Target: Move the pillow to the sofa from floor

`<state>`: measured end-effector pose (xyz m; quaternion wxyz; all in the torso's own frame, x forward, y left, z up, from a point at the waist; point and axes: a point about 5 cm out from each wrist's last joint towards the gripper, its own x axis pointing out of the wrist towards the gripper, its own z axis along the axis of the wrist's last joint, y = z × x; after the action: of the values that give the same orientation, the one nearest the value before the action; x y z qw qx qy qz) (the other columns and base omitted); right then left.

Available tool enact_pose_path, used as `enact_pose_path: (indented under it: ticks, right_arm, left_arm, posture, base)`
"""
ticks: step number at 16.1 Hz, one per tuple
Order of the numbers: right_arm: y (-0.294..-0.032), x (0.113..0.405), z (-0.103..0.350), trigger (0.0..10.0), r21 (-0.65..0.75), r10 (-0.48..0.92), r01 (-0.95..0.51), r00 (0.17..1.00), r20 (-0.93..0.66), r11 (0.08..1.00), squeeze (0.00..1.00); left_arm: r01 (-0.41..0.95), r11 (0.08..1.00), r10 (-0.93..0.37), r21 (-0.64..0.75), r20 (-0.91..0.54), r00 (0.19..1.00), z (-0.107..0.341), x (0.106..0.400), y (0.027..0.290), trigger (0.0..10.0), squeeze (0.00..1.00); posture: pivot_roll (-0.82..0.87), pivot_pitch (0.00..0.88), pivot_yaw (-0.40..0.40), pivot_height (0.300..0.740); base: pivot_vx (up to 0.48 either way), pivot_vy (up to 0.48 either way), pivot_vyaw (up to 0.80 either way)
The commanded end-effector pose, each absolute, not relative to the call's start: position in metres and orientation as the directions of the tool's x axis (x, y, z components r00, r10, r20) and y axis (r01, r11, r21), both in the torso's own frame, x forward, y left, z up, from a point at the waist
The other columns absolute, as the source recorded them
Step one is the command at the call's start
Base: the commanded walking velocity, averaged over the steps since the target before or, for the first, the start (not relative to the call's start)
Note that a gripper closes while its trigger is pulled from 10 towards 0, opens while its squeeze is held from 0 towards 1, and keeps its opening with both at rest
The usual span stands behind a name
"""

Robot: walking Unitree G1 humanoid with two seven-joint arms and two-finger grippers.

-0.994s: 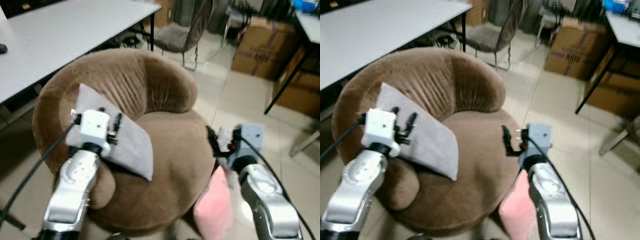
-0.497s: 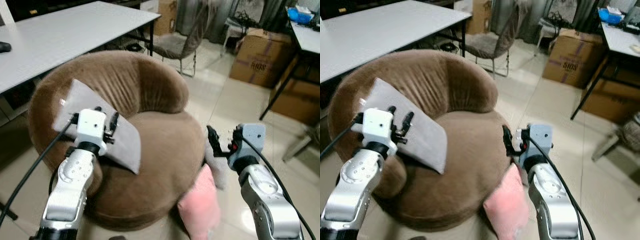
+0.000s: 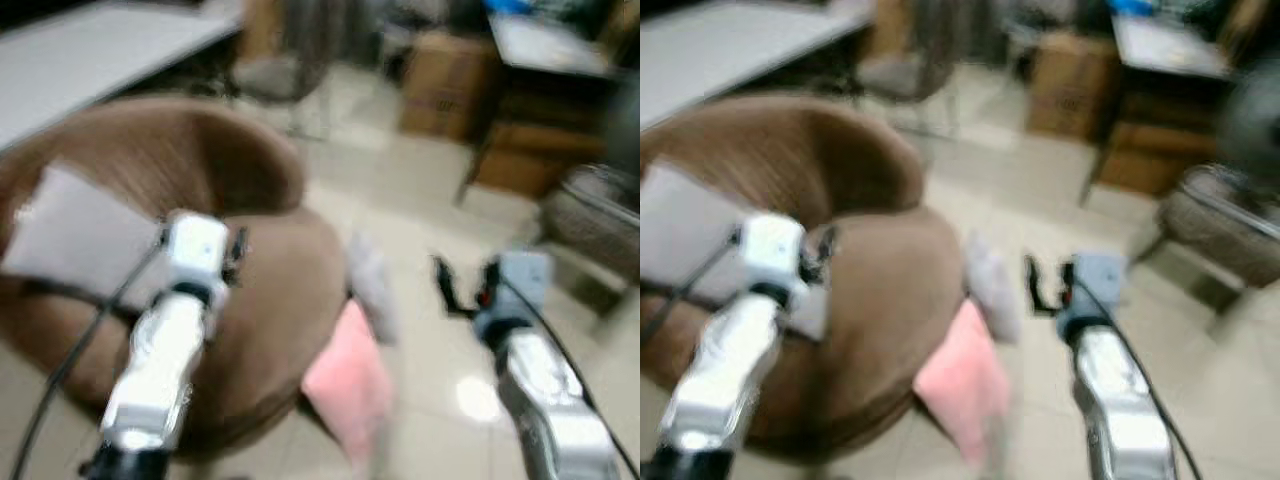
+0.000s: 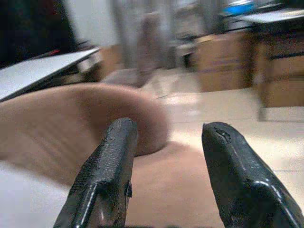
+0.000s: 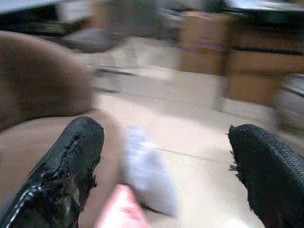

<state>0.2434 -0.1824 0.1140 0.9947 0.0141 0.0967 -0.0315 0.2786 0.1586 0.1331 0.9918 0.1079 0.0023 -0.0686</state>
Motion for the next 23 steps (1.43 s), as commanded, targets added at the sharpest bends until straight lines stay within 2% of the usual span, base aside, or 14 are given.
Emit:
enact_pose_path:
  ticks: [1, 6, 8, 13, 23]
  right_arm:
    - [-0.1815, 0.2445, 0.1166, 10.0, 0.024, -0.075, 0.081, 0.981, -0.180, 0.996, 0.00]
    - [-0.1787, 0.2469, 0.1177, 10.0, 0.002, -0.028, 0.029, 0.984, -0.174, 1.000, 0.00]
    - [-0.1782, 0.2474, 0.1173, 10.0, -0.008, -0.020, 0.018, 0.985, -0.169, 1.000, 0.00]
    - [-0.1727, 0.2508, 0.1173, 10.0, -0.050, 0.038, -0.046, 0.986, -0.163, 0.998, 0.00]
    - [-0.1734, 0.2527, 0.1166, 10.0, -0.055, 0.029, -0.038, 0.987, -0.159, 0.998, 0.00]
  left_arm:
    - [0.118, 0.966, -0.121, 0.231, 0.000, 0.993, 0.1389, 0.2808, 0.1648, 10.0, 0.00]
    - [0.100, 0.968, -0.103, 0.230, 0.000, 0.995, 0.1367, 0.2814, 0.1661, 10.0, 0.00]
    - [0.098, 0.971, -0.102, 0.216, 0.007, 0.995, 0.1375, 0.2817, 0.1673, 10.0, 0.00]
    - [0.102, 0.972, -0.105, 0.211, 0.001, 0.994, 0.1365, 0.2811, 0.1705, 10.0, 0.00]
    - [0.121, 0.967, -0.123, 0.226, -0.003, 0.992, 0.1376, 0.2853, 0.1728, 10.0, 0.00]
  posture:
    - [0.00, 0.000, -0.014, 0.740]
    - [0.00, 0.000, -0.024, 0.740]
    - [0.01, 0.000, -0.029, 0.740]
    - [0.01, 0.000, -0.034, 0.740]
    - [0.00, 0.000, -0.020, 0.740]
  base:
    - [0.000, 0.000, -0.80]
    - [0.000, 0.000, -0.75]
    - [0.000, 0.000, 0.00]
    - [0.333, 0.000, 0.00]
    - [0.386, 0.000, 0.00]
